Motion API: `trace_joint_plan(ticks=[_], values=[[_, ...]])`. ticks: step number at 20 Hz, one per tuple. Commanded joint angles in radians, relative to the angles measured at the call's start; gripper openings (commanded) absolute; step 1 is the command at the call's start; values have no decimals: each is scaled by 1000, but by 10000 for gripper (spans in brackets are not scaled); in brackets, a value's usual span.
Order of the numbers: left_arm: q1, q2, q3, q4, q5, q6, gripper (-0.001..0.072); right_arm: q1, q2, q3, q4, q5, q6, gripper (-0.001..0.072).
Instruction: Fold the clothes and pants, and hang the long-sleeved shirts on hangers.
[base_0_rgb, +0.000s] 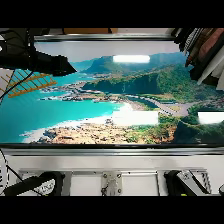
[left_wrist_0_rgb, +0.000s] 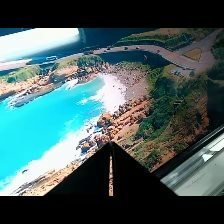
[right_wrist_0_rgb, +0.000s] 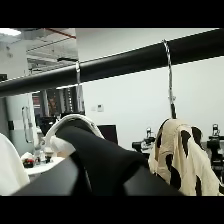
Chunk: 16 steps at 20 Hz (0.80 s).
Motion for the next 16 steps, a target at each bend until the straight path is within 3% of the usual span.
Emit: trace_joint_plan(ticks=[1,6,8,12,14,16], values=[[0,0,0,1,6,0,14,0,15,-3,2,57,3,538],[0,0,0,1,24,0,14,0,107,-2,2,77,3,532],[0,0,0,2,32,0,15,0,138,-2,2,200,3,531],[0,0,-1,1,51,4,14,34,167,-3,-5,588,12,530],[0,0,-1,2,69,13,15,98,165,-3,-128,700,160,530],[0,0,-1,2,71,15,14,195,163,-7,-422,767,405,530]])
